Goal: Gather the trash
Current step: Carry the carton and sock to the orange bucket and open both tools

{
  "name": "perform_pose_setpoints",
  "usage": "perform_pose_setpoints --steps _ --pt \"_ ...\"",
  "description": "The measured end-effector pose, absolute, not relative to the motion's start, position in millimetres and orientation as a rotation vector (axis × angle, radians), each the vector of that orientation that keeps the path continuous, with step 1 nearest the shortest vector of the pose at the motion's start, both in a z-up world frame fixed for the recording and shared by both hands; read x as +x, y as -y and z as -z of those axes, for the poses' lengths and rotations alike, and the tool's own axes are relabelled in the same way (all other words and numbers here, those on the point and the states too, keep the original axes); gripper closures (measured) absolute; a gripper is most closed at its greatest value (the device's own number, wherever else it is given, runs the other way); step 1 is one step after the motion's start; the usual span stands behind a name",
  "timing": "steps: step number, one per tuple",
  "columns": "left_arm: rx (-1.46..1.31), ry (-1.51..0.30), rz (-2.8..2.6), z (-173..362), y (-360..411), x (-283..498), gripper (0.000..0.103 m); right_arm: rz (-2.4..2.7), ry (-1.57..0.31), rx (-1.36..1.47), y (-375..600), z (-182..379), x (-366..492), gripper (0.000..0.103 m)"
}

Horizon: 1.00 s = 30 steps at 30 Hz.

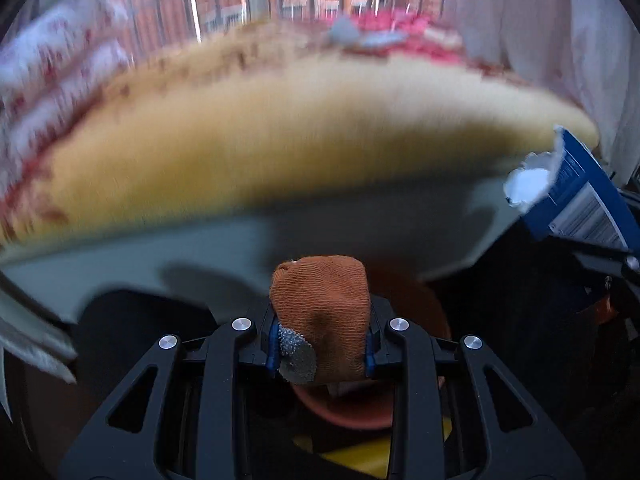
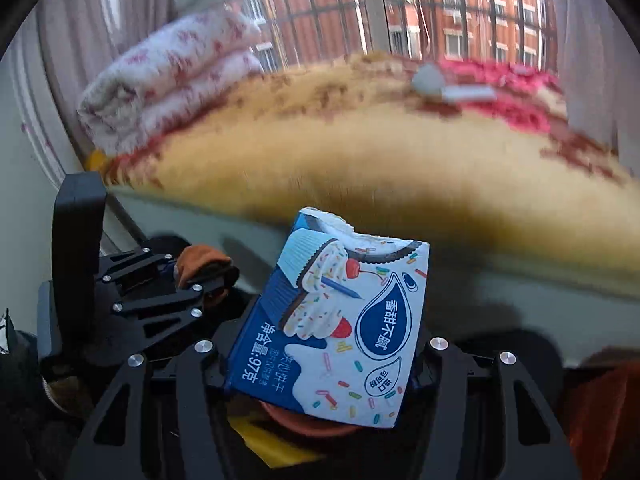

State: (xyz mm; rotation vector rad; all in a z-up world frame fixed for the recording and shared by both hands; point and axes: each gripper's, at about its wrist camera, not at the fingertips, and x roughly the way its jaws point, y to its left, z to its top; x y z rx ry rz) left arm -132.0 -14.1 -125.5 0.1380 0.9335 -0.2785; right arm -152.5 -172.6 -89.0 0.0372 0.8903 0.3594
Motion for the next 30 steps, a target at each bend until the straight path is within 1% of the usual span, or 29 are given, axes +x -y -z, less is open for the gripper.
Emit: perform_pose_setpoints --steps 6,9,13,14,15,16,17,18,19,30 --pt "0.114 -1.100 0.294 173.8 11.5 -111.2 0.075 -0.373 -1.086 0.017 161.8 151.8 -136.2 0.046" --pt "0.105 -1.154 0.282 188.2 7.8 -103.4 0.075 -0.371 -1.144 -0.009 156.1 169.5 -129.3 0.046" --pt "0.109 -1.179 0.270 195.5 5.5 -99.0 0.074 -0.384 -1.186 -0.018 151.6 182.3 -121.6 0.044" --pt "0.112 -1.185 0.272 196.6 5.5 -98.6 0.069 -0.385 -1.189 -0.023 150.5 183.5 -120.9 0.043" --pt "0.123 -1.196 0.263 198.7 5.8 -97.7 0.065 -0.387 -1.192 -0.029 149.4 184.5 -120.4 0.039" --pt "0.129 -1.201 0.256 198.9 8.2 -97.1 0.050 -0.386 -1.196 -0.036 148.6 185.9 -120.2 0.033" --pt "0.138 -1.203 0.248 199.7 8.2 -96.9 0.034 -0.380 -1.197 -0.041 148.6 186.9 -120.2 0.022" --pt "0.142 -1.201 0.241 199.8 7.8 -96.6 0.028 -0.374 -1.193 -0.042 149.2 186.9 -120.5 0.021" --pt "0.143 -1.192 0.237 199.0 7.6 -97.6 0.026 -0.375 -1.188 -0.039 150.1 185.0 -118.6 0.021" --pt "0.131 -1.171 0.228 189.3 3.9 -97.1 0.026 -0.348 -1.179 0.012 176.9 169.1 -120.6 0.021"
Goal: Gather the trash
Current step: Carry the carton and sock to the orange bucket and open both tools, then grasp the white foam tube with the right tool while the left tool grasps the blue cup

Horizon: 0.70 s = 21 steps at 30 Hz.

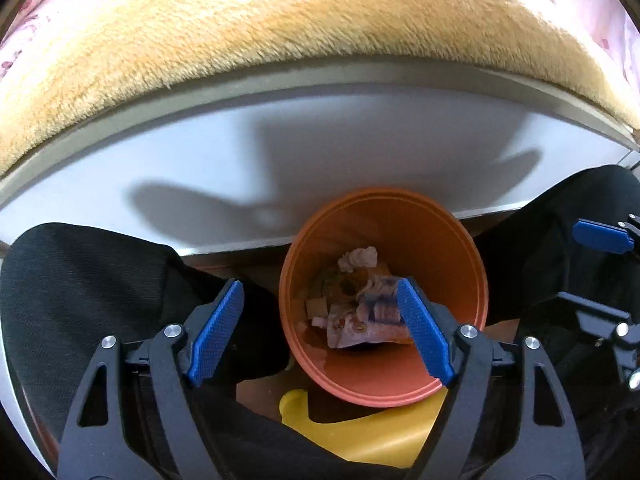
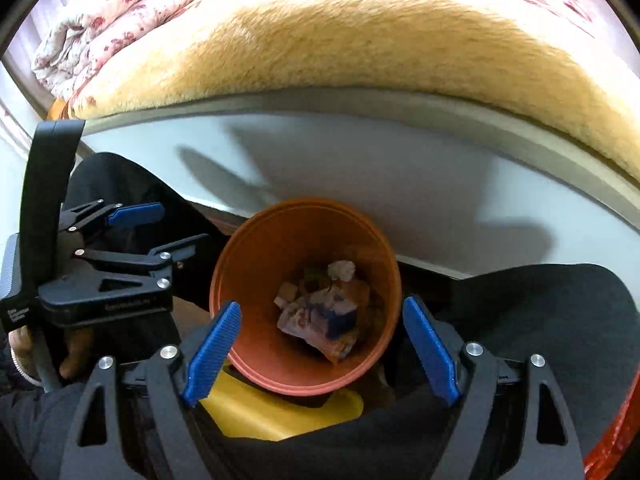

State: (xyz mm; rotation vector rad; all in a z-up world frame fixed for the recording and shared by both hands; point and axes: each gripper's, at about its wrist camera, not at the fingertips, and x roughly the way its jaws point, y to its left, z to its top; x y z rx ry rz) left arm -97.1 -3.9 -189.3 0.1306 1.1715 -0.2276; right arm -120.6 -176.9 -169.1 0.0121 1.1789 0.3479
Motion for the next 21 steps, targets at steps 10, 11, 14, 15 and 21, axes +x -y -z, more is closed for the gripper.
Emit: perform_pose_setpoints --steps 10,11,14,15,21 --pt "0.090 -0.792 0.278 63.1 -4.4 -85.8 0.014 -0.414 -0.993 0.063 216.1 57.6 -89.9 0.021" --pt "0.095 -0.744 0.272 50.6 -2.3 -80.8 0.013 -0.408 -0.962 0.093 224.5 43.4 -75.9 0.021" --pt "0.116 -0.651 0.259 24.2 8.2 -56.6 0.012 -0.365 -0.889 0.182 247.1 13.2 -31.3 0.021" --pt "0.117 -0.636 0.258 20.0 11.9 -47.1 0.012 -0.349 -0.869 0.208 254.4 5.3 -16.4 0.022" --pt "0.124 -0.615 0.235 20.1 31.2 20.4 0.012 -0.222 -0.840 0.498 301.0 -5.5 103.2 0.033"
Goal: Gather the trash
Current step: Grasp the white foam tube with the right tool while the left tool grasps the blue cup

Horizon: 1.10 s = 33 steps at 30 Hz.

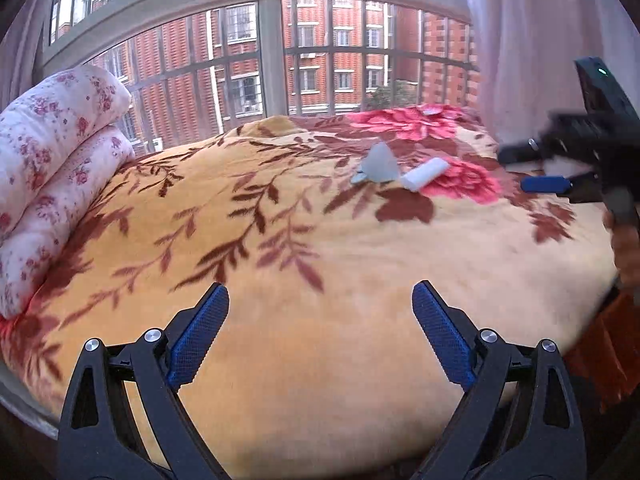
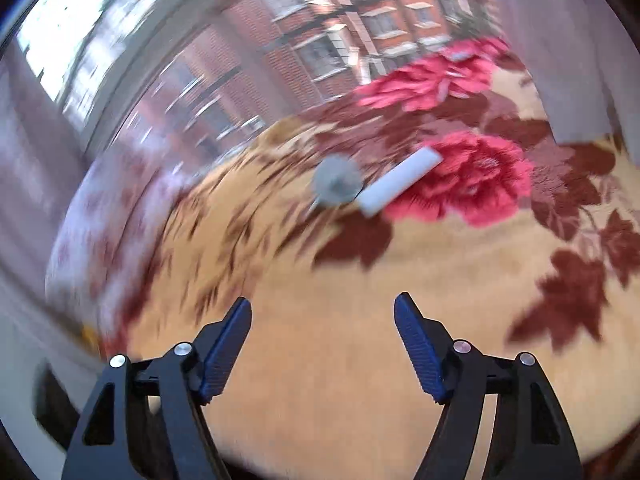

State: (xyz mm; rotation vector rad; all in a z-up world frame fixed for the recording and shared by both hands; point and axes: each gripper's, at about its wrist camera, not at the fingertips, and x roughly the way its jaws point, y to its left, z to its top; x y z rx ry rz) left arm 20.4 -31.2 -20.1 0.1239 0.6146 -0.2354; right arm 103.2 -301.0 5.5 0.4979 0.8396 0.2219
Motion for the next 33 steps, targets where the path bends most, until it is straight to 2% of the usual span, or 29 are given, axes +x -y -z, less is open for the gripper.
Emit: perform_pose_setpoints --steps 2,5,17,19,23,33 --pt "0.111 -0.631 0.236 22.7 35.6 39.4 0.012 -0.164 -0.864 0.588 315.3 5.0 146.8 0.039" --pt "0.081 -0.655 0.238 30.3 35.5 57.4 0.012 -0.090 -0.907 0.658 322.5 21.1 197.4 0.042" --pt "0.109 -0.674 0.224 45.2 35.4 92.2 0.012 0.190 -1.029 0.763 323.1 85.4 303.1 0.042" --pt "0.100 -0.684 0.227 45.8 34.0 97.5 0.012 0.241 -1.025 0.701 317.3 84.5 309.9 0.060" --pt "0.091 -0.718 0.244 42.2 36.6 110.5 0.012 0.241 -1.005 0.561 308.5 80.0 305.5 0.082" --pt "0.016 -0.850 0.385 26.4 106.5 197.2 0.012 -0.026 -0.712 0.451 327.4 26.2 167.1 0.083"
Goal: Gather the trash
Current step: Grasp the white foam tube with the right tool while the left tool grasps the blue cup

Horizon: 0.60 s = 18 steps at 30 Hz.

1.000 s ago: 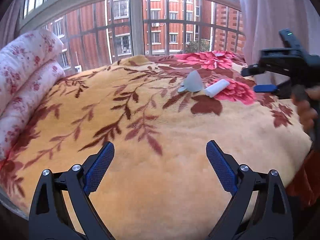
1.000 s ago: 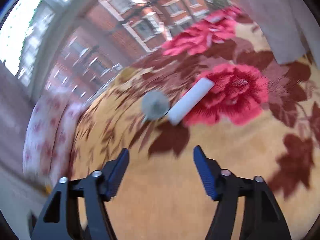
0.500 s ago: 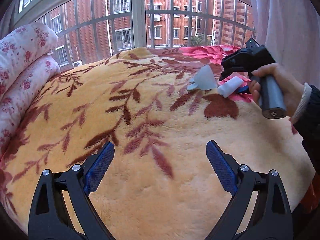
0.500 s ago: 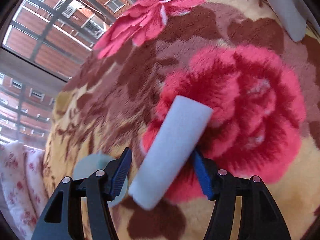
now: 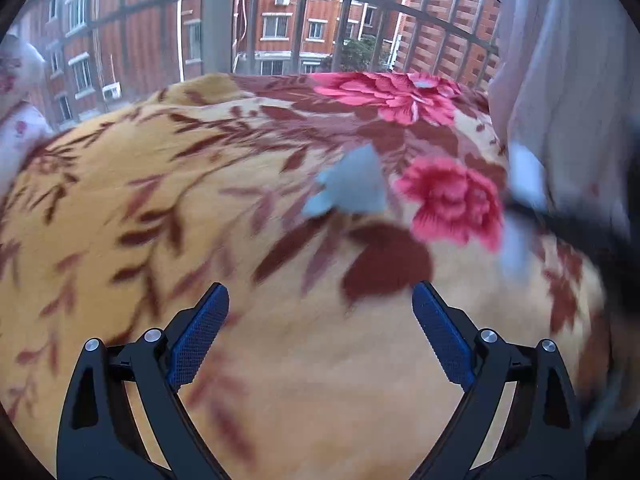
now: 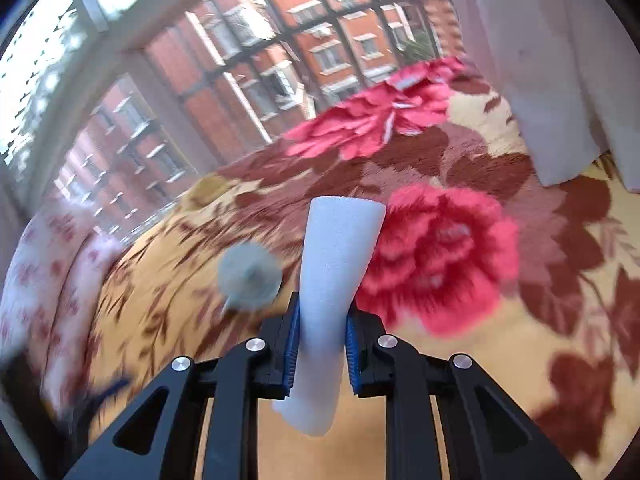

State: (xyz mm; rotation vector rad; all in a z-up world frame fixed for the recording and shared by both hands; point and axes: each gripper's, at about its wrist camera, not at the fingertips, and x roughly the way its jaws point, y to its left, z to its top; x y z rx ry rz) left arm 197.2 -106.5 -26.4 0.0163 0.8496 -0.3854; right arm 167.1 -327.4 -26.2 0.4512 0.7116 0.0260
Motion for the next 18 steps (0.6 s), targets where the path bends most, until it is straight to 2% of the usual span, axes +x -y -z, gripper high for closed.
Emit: perform_pose_setpoints --steps 6,12,13,14,15,16,18 --pt "0.004 -0.874 0.327 34.1 148.8 255.9 0.012 -0.097 -0.681 0.434 328.8 39.8 96.7 0.082" --pt "0.070 -0.869 0.229 52.2 167.4 292.4 0.013 -0.087 -0.661 0.399 328.6 49.6 75.6 0.082" --pt "0.079 -0.846 0.222 51.9 168.7 294.5 0.027 -0.089 -0.660 0.392 327.6 51.7 74.6 0.082" --pt "0.097 -0.834 0.228 52.8 171.0 297.3 0.067 -0.091 -0.660 0.393 327.3 53.6 74.2 0.082" --pt "0.121 -0.865 0.246 57.8 175.0 303.3 0.083 -0.100 -0.664 0.396 325.6 55.9 74.4 0.082" --pt "0.134 -0.871 0.226 59.7 175.7 306.2 0.087 -0.106 -0.667 0.400 324.8 57.6 74.3 0.082" --pt "0.153 -0.849 0.211 59.2 174.9 305.0 0.088 -0.113 -0.668 0.411 322.2 60.4 73.2 0.082"
